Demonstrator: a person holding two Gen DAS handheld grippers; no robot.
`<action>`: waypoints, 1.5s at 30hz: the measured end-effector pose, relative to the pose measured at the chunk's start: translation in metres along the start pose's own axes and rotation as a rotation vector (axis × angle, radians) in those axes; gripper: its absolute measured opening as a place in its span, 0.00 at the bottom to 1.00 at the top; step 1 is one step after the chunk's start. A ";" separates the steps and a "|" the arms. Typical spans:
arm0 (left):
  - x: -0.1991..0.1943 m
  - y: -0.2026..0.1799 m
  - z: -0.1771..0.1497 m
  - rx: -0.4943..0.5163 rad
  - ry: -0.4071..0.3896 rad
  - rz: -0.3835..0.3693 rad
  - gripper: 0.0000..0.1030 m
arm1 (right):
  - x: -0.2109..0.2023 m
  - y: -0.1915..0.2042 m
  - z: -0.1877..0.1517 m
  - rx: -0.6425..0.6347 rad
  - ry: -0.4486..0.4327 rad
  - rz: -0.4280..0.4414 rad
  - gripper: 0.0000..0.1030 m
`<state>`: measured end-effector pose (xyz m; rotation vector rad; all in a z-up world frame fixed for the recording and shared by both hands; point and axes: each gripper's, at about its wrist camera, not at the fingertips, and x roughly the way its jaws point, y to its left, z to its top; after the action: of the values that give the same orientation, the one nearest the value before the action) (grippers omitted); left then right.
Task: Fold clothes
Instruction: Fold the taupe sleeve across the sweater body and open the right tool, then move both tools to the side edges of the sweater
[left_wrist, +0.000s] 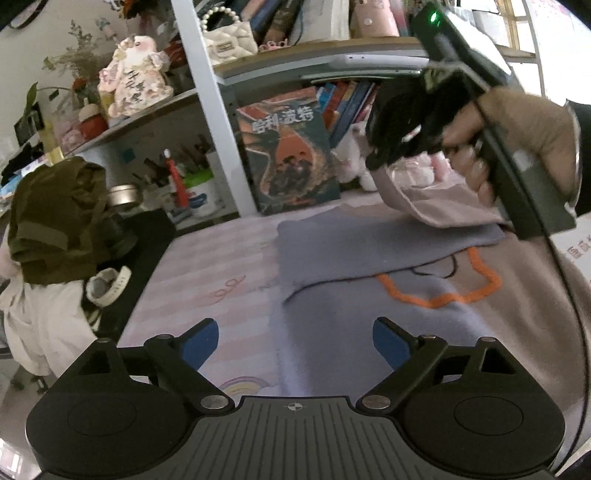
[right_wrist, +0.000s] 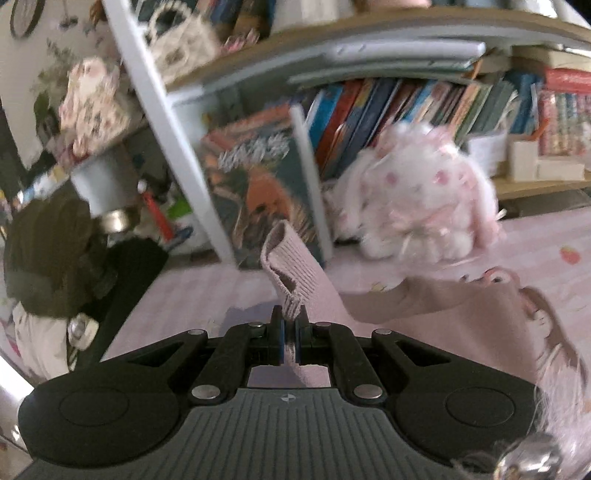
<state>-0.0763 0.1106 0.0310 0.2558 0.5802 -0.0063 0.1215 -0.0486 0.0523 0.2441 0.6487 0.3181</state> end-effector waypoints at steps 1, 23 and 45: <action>-0.001 0.003 -0.001 -0.003 0.002 0.002 0.90 | 0.007 0.004 -0.004 -0.007 0.021 0.000 0.05; 0.003 0.009 -0.003 -0.062 -0.020 -0.095 0.91 | -0.053 -0.007 -0.047 -0.090 0.110 0.025 0.36; -0.017 -0.064 -0.005 -0.003 0.051 -0.206 0.91 | -0.185 -0.075 -0.159 -0.093 0.132 -0.282 0.41</action>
<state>-0.0982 0.0492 0.0211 0.1924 0.6548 -0.1986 -0.1009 -0.1657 0.0081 0.0409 0.7864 0.0929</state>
